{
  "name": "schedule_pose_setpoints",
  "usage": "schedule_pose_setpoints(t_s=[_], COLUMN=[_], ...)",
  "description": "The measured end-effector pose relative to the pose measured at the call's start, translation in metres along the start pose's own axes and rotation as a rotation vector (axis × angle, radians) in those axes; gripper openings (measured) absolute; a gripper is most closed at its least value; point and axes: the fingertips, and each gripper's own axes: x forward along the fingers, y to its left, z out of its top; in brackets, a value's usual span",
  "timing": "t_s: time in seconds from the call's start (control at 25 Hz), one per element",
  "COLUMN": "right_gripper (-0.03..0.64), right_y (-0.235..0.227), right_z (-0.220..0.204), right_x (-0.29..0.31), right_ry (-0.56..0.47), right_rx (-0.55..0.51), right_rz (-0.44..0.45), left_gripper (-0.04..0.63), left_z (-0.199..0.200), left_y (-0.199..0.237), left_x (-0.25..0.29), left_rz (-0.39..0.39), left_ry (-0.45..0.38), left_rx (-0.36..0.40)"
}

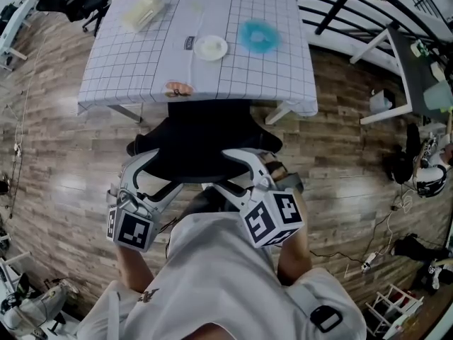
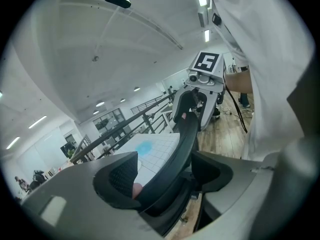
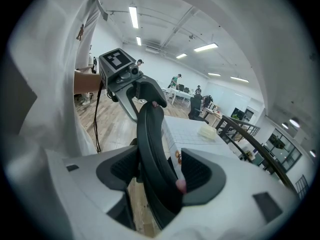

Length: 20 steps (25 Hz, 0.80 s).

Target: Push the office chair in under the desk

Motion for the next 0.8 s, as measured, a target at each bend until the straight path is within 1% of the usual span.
schedule_pose_setpoints(t_s=[0.8], right_gripper=[0.272], right_y=[-0.028], right_z=[0.004], right_x=[0.017], right_ry=[0.007], right_rx=[0.022], right_rz=[-0.020], left_gripper=[0.331], left_z=[-0.006], left_y=[0.030], left_x=[0.013], left_rz=[-0.021], left_ry=[-0.023], left_rx=[0.028])
